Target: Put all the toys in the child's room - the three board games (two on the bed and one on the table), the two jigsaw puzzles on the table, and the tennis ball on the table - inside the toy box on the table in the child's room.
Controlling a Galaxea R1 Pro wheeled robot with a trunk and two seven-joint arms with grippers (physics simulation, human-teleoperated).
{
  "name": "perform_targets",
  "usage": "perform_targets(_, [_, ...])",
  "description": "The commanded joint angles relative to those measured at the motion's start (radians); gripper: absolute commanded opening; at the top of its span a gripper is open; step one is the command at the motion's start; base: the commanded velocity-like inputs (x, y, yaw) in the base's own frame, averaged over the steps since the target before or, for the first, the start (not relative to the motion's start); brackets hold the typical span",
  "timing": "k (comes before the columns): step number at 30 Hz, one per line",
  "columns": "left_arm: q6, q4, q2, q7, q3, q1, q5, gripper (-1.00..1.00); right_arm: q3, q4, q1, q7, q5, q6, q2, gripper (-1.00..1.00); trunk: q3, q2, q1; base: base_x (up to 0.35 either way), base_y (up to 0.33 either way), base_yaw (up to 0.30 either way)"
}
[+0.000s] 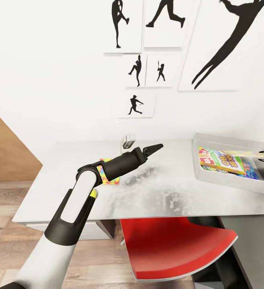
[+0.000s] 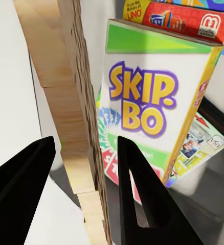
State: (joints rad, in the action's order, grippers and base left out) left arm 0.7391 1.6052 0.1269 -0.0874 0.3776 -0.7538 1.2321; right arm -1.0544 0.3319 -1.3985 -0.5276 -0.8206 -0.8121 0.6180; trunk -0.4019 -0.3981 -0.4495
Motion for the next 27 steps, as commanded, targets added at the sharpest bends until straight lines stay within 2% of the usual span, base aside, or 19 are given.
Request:
perform_targets(1, [0.003,0.001,0.000,-0.009,0.000,-0.001,0.010,1.00,-0.004,0.001,-0.001,-0.010,-0.009,0.000,0.000,-1.00,-0.003,-0.002,-0.001,0.000,0.000,-0.005])
perform_targets(18, [0.003,0.001,0.000,-0.009,0.000,-0.001,0.010,1.00,-0.002,0.000,-0.016,-0.008,-0.009,-0.004,0.001,-1.00,-0.027,-0.002,-0.001,0.000,0.000,-0.001])
perform_targets(27, [0.003,0.001,0.000,-0.009,0.000,-0.001,0.010,1.00,-0.002,0.001,-0.018,-0.007,-0.009,-0.004,0.018,-1.00,-0.041,-0.002,-0.001,0.000,0.000,0.000])
